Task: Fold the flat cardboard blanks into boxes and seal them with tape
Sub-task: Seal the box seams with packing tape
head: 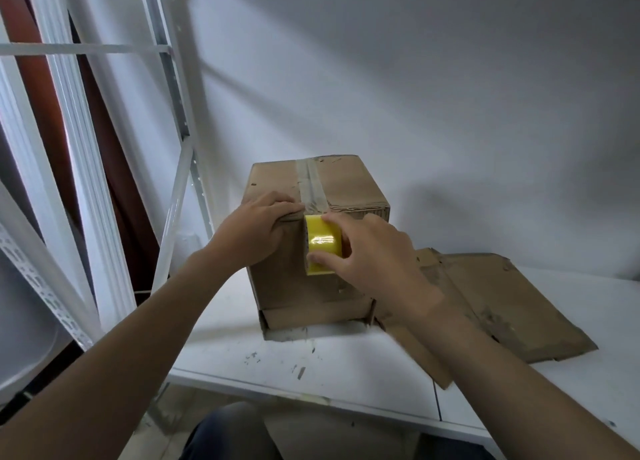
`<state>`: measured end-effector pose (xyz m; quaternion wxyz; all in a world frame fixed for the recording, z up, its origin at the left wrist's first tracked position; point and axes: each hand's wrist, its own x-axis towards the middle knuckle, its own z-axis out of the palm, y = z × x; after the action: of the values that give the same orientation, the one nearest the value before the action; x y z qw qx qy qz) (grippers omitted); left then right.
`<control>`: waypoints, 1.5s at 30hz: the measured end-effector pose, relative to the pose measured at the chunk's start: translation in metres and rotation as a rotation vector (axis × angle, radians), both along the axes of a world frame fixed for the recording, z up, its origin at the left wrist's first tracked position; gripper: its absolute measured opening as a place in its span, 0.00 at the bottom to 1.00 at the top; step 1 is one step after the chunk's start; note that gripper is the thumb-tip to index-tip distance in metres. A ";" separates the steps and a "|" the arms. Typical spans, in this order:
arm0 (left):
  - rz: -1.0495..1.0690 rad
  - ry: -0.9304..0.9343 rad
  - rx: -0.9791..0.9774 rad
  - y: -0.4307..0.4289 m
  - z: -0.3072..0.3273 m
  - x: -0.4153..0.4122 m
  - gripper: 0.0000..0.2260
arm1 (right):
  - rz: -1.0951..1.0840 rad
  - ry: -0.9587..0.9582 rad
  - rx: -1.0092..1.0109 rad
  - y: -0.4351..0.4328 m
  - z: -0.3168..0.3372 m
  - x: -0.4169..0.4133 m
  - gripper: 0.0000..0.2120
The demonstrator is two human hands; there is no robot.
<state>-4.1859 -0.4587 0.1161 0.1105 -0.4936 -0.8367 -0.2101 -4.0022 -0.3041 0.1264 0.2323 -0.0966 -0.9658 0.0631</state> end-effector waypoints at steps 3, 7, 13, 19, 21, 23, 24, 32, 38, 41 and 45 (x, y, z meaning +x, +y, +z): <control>-0.013 -0.034 0.046 0.005 0.004 0.003 0.21 | 0.092 0.015 0.008 0.014 0.015 -0.010 0.20; -0.018 -0.006 0.073 0.005 0.001 0.010 0.22 | 0.323 -0.040 -0.111 0.047 0.038 -0.052 0.16; 0.200 0.101 0.265 -0.002 -0.005 0.037 0.14 | 0.372 -0.362 -0.272 0.073 0.014 -0.095 0.28; 0.274 -0.796 0.603 0.023 -0.008 0.103 0.06 | 0.355 -0.316 -0.225 0.075 0.006 -0.102 0.35; 0.244 -0.896 0.710 0.030 -0.007 0.107 0.10 | 0.340 -0.323 -0.231 0.076 0.007 -0.102 0.33; 0.237 -0.911 0.721 0.033 -0.009 0.109 0.12 | 0.332 -0.318 -0.222 0.073 0.009 -0.098 0.27; 0.240 -0.906 0.700 0.033 -0.011 0.110 0.12 | 0.333 -0.308 -0.213 0.072 0.011 -0.095 0.23; 0.303 -1.047 0.654 0.031 -0.021 0.116 0.11 | 0.345 -0.262 -0.125 0.074 0.007 -0.088 0.19; 0.414 -1.250 0.604 0.032 -0.044 0.116 0.12 | 0.346 -0.221 -0.159 0.069 0.011 -0.083 0.18; 0.422 -1.159 0.528 0.037 -0.045 0.110 0.13 | 0.251 -0.141 -0.082 0.058 0.007 -0.089 0.24; 0.410 -1.072 0.483 0.039 -0.047 0.105 0.13 | 0.142 -0.047 0.054 0.050 -0.006 -0.092 0.31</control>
<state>-4.0809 -0.4199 0.0689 -0.1784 -0.1096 -0.7824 -0.5865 -4.0938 -0.2541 0.1200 0.2071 -0.0232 -0.9767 0.0510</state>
